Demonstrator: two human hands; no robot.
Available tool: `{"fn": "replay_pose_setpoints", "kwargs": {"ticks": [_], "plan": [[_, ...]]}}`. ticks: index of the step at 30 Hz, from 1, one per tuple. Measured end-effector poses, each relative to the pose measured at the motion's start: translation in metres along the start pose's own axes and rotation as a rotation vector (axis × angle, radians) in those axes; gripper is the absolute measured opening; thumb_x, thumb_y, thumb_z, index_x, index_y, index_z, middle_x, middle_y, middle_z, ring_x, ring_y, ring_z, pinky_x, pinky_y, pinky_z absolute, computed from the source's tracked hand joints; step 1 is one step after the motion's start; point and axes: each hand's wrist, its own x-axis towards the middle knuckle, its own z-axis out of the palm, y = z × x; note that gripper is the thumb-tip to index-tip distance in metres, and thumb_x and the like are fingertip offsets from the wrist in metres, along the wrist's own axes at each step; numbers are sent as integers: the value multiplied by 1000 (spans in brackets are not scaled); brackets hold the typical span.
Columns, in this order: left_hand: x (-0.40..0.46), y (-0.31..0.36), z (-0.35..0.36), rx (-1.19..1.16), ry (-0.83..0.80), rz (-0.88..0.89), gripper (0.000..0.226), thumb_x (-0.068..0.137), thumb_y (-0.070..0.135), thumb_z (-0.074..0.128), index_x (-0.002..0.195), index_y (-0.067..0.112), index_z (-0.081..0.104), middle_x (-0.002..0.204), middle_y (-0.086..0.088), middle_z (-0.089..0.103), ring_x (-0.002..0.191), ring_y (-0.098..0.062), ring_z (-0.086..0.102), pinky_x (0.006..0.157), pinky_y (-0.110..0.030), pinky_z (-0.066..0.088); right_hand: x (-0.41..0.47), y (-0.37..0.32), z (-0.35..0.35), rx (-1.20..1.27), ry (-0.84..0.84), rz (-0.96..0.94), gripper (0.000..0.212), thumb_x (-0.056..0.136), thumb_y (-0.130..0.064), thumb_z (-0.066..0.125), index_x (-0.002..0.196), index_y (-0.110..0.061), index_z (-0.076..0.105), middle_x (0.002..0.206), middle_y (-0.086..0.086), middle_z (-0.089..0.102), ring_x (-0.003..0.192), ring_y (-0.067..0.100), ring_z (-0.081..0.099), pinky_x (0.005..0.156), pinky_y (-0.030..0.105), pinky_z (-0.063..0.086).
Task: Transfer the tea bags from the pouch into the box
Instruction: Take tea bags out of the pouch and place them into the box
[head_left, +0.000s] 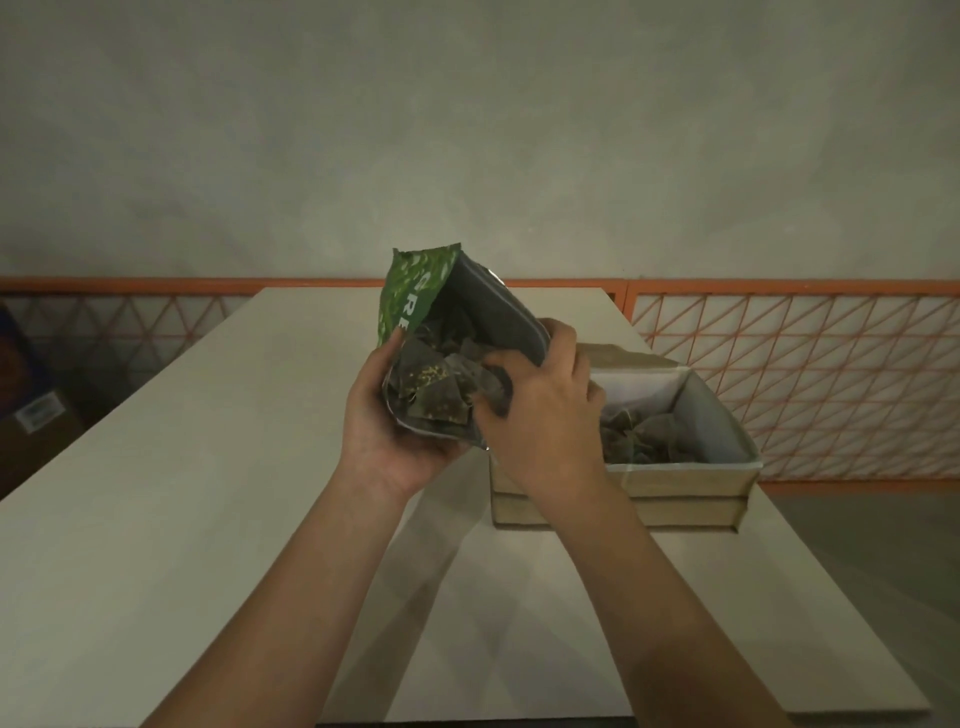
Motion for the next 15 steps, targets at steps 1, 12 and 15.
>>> {"fn": "replay_pose_setpoints", "kwargs": {"ticks": [1,12,15], "plan": [[-1,-2,1,3,3,-1,52,95,53,46,111,14,77,128,-13,65,110,-31,62,98,-41,44,-1,-2,1,-69,-10,19,33,84,-43,66,115,-31,65,138,5,34,122,29,40,102,55,39],[-5,-2,5,-28,34,34,52,92,55,53,123,19,73,133,-15,65,123,-36,61,95,-46,54,7,16,-23,464,272,-61,4,82,-21,71,84,-21,67,102,-5,62,100,12,55,87,34,47],[-2,-4,8,-47,47,56,49,92,53,54,122,20,73,129,-17,68,116,-38,65,85,-44,58,10,20,-42,666,256,9,7,86,-17,70,86,-21,64,101,-10,67,97,5,61,84,23,49]]}}
